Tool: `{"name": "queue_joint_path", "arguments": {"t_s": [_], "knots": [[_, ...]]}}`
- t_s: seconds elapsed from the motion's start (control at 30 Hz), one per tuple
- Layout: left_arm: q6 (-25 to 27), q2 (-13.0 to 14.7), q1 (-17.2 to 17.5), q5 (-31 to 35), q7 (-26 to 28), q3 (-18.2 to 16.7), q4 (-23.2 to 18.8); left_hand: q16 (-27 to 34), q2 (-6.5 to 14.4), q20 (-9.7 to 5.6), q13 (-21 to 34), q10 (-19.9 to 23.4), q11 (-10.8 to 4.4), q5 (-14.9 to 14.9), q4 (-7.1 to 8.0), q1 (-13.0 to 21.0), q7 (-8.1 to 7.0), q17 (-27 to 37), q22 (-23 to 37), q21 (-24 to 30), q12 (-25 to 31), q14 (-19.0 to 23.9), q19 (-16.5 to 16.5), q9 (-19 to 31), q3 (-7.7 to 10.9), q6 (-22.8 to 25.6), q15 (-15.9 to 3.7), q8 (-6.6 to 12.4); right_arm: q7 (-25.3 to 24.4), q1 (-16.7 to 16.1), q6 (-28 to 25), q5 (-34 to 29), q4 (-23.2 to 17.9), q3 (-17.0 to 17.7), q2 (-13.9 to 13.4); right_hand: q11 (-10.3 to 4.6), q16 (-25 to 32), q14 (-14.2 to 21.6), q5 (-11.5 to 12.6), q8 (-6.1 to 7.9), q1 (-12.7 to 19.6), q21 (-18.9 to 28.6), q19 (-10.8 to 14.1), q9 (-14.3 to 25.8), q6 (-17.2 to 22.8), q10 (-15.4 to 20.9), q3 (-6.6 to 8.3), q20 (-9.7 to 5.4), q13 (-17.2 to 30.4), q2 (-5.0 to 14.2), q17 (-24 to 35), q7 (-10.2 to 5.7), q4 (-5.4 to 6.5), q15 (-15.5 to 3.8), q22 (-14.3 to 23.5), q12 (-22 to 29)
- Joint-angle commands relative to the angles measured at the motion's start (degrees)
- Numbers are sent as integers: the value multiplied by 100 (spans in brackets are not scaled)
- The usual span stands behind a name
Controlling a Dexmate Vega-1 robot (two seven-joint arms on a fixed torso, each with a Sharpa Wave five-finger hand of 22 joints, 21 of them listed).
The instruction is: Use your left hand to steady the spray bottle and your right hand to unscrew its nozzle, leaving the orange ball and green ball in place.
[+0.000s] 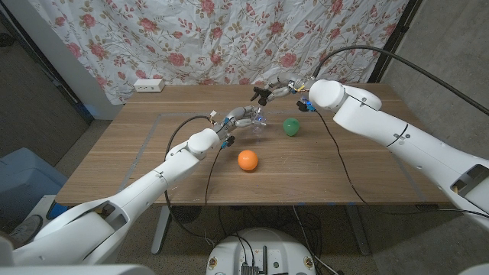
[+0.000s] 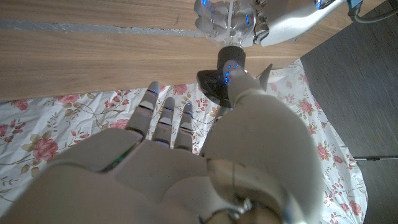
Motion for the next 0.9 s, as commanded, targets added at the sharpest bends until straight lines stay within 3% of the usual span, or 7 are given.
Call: {"name": "queue_joint_path", "arguments": {"t_s": [0.03, 0.27, 0.9], "knots": [[-22, -17, -46, 8, -41, 17, 57, 4, 858, -139, 8, 211, -175, 12, 240, -804, -19, 11, 28, -9, 11, 55, 14, 6, 282, 90, -584, 160, -198, -110, 145, 43, 36, 94, 36, -45, 56, 29, -5, 244, 41, 29, 35, 126, 219, 72, 3, -28, 3, 46, 26, 90, 36, -53, -1, 45], [-35, -29, -64, 12, -49, 24, 86, 15, 858, -136, 12, 234, -180, 10, 239, -808, -13, 18, 28, -8, 17, 67, 16, 7, 287, 97, -586, 158, -151, -80, 143, 39, 35, 76, 20, -50, 76, 48, -7, 247, 60, 30, 49, 119, 231, 88, -4, -25, 3, 38, 42, 81, 34, -60, -1, 42], [-23, -23, -26, -10, -27, 12, 68, 17, 853, -131, 20, 241, -176, 8, 231, -811, -19, 23, 29, -7, 13, 64, 16, 9, 304, 119, -579, 158, 211, 107, 57, 41, -15, -27, -74, -17, 52, -128, 0, 14, 197, -8, -35, 69, -282, -104, -47, 31, 6, -65, 97, -48, 10, 35, 1, -58]]}}
